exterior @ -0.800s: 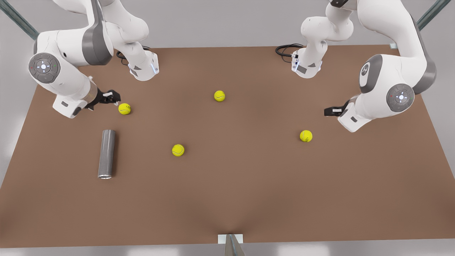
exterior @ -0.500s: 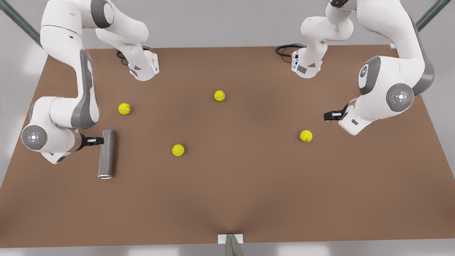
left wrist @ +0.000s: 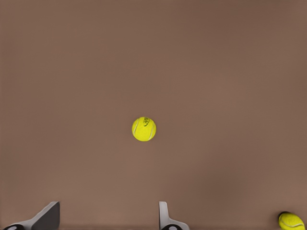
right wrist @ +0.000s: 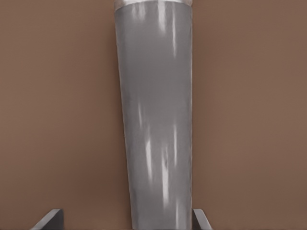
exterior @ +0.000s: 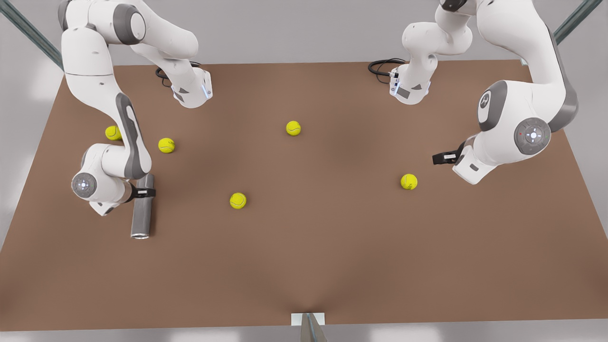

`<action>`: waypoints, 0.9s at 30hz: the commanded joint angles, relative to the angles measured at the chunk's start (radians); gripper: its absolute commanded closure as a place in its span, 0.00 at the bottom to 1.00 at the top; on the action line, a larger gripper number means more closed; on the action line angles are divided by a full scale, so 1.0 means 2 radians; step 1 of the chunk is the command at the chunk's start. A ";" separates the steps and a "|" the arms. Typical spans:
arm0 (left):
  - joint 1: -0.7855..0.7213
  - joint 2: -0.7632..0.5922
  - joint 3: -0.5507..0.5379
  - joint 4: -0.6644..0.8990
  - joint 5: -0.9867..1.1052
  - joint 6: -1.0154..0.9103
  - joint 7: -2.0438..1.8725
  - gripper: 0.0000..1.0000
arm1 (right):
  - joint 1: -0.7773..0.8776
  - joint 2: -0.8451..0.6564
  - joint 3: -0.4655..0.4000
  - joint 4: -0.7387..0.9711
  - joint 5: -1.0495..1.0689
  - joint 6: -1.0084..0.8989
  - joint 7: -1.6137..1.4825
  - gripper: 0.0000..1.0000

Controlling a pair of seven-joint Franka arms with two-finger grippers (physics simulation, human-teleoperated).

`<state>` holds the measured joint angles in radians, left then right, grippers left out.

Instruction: Put the tennis tube upright

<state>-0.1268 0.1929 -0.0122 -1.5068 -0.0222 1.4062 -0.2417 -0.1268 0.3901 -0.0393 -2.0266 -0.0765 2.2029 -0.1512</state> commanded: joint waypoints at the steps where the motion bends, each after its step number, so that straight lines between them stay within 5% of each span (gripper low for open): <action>1: 0.000 0.000 0.000 -0.001 0.000 -0.001 -0.016 0.00 | -0.004 0.007 0.000 -0.005 0.001 0.071 -0.031 0.00; 19: 0.000 0.012 0.002 -0.008 0.000 -0.001 -0.021 0.00 | -0.025 0.076 0.000 -0.011 0.001 0.112 -0.042 0.02; 22: 0.000 0.012 0.002 -0.008 0.000 -0.001 -0.020 0.00 | -0.025 0.076 0.000 -0.008 0.001 0.109 -0.053 0.47; 27: 0.000 0.012 0.002 -0.008 0.000 -0.001 -0.020 0.00 | -0.022 0.070 0.004 0.005 0.001 0.095 -0.065 0.52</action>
<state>-0.1255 0.2181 -0.0076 -1.5237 -0.0221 1.4059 -0.2704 -0.1713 0.5298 -0.0323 -2.0183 -0.0569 2.4064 -0.2447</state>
